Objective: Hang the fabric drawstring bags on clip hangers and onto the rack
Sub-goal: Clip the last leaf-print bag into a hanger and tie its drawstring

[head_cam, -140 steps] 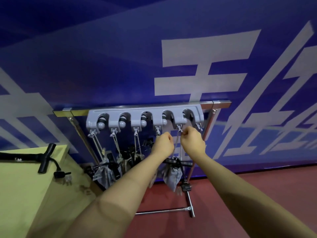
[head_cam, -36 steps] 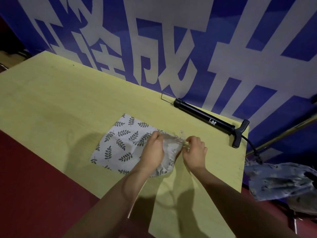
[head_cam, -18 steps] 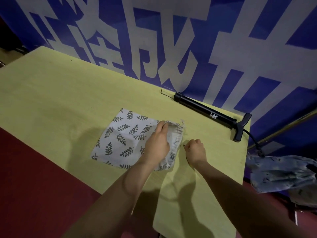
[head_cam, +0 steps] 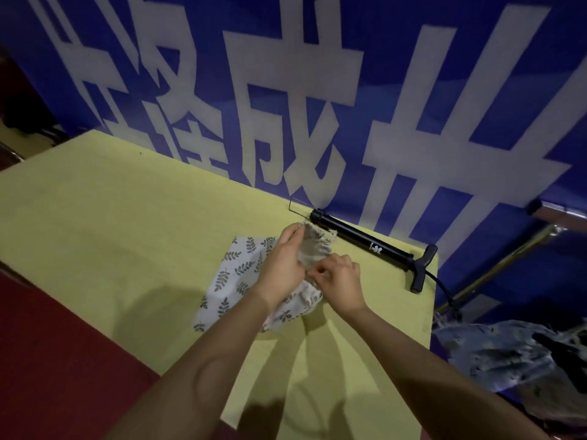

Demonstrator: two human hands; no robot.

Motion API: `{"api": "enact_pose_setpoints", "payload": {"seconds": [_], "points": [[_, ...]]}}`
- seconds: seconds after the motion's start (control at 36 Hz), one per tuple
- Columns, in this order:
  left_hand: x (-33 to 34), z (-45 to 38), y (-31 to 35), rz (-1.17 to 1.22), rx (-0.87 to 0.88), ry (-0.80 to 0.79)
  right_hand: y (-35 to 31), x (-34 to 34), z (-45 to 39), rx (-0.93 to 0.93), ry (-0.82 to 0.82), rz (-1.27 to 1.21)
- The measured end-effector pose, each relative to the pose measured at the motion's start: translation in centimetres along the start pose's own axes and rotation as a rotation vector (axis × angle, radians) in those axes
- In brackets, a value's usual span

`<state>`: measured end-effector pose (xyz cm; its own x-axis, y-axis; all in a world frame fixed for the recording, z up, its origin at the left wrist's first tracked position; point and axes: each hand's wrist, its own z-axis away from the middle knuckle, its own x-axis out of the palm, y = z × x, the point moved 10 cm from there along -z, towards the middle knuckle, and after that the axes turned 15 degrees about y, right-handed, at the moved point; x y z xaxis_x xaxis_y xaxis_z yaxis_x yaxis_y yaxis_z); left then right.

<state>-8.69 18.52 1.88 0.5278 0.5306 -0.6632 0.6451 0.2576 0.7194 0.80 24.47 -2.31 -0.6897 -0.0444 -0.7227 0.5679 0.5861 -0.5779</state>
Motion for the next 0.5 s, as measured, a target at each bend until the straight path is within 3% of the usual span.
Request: {"api": "enact_pose_setpoints", "payload": {"seconds": [0.11, 0.31, 0.5], "points": [[-1.3, -0.8, 0.7, 0.0, 0.021, 0.017, -0.5, -1.4, -1.1, -0.02, 0.027, -0.001], [-0.3, -1.2, 1.2, -0.032, -0.004, -0.002, 2.4, -3.4, -2.1, 0.159, 0.123, -0.057], [2.7, -2.7, 1.8, -0.098, -0.054, -0.058, 6.1, -4.3, -4.4, 0.256, 0.087, 0.046]]}}
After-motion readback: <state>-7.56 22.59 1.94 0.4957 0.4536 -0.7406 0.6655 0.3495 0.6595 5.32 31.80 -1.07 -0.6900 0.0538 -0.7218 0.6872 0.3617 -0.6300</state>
